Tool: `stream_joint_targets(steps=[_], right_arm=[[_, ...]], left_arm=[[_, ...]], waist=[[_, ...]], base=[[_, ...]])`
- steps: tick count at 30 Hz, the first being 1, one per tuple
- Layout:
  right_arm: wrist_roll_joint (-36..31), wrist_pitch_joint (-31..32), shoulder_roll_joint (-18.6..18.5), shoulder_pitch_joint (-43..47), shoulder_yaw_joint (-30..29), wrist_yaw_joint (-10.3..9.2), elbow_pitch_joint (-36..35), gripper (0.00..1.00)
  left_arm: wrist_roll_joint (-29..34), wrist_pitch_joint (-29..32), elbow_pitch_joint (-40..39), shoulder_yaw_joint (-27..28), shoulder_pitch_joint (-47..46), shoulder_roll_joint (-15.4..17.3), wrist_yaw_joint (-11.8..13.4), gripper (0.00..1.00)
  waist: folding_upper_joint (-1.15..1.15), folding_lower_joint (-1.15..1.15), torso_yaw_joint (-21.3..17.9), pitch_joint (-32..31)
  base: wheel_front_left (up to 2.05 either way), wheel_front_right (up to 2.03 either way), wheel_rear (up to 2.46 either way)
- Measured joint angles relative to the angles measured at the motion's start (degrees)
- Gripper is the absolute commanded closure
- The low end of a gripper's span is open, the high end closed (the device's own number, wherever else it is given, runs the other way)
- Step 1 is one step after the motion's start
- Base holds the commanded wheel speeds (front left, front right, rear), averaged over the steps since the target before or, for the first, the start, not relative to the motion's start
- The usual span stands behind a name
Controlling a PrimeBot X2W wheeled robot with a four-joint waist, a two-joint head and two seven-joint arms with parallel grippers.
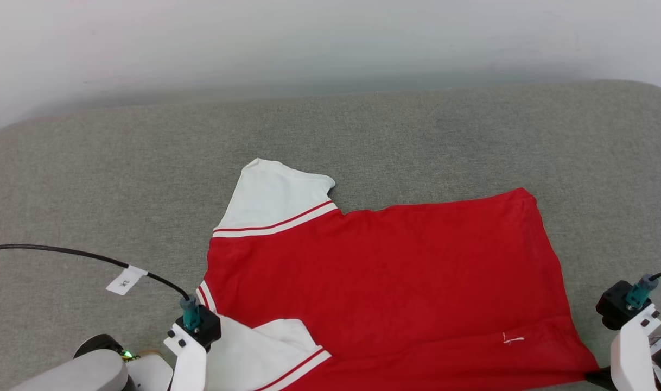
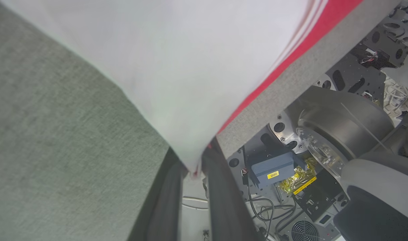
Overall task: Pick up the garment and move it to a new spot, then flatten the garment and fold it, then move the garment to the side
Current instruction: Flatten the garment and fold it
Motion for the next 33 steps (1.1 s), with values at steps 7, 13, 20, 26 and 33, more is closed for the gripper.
stream_joint_targets(steps=[7, 13, 20, 26, 33], right_arm=[[-1.15, -5.38, 2.89, 1.15, -4.25, -0.01, 3.02, 0.0], [-5.93, -16.9, 4.34, 1.09, -13.34, -0.01, 4.71, 0.0], [-15.94, -32.28, 12.21, 2.01, -28.32, -0.02, 5.26, 0.0], [-25.96, -41.53, 21.86, 6.43, -42.07, -0.02, -0.63, 0.0], [-35.26, -45.39, 34.65, 11.66, -51.6, -0.02, -11.22, 0.0]], left_arm=[[0.47, -4.89, -1.3, 2.56, 0.22, 1.98, 1.56, 0.0], [2.53, -9.95, -4.05, 7.19, -2.95, 5.91, 2.5, 0.0], [10.87, -20.35, 0.62, 11.65, -9.36, 4.04, 5.16, 0.0], [13.24, -21.07, 6.03, 14.25, -16.91, 0.75, 5.27, 0.0], [13.22, -15.91, 11.54, 16.38, -28.14, -2.83, 3.43, 0.0]], waist=[[0.0, 0.0, -0.36, 0.05], [0.0, 0.0, -0.33, -0.97], [0.0, 0.0, -1.78, 0.25], [0.0, 0.0, -3.32, 3.27], [0.0, 0.0, -5.3, 8.93]], base=[[0.0, 0.0, 0.0], [0.0, 0.0, 0.0], [0.0, 0.0, 0.0], [0.0, 0.0, 0.0], [0.0, 0.0, 0.0]])
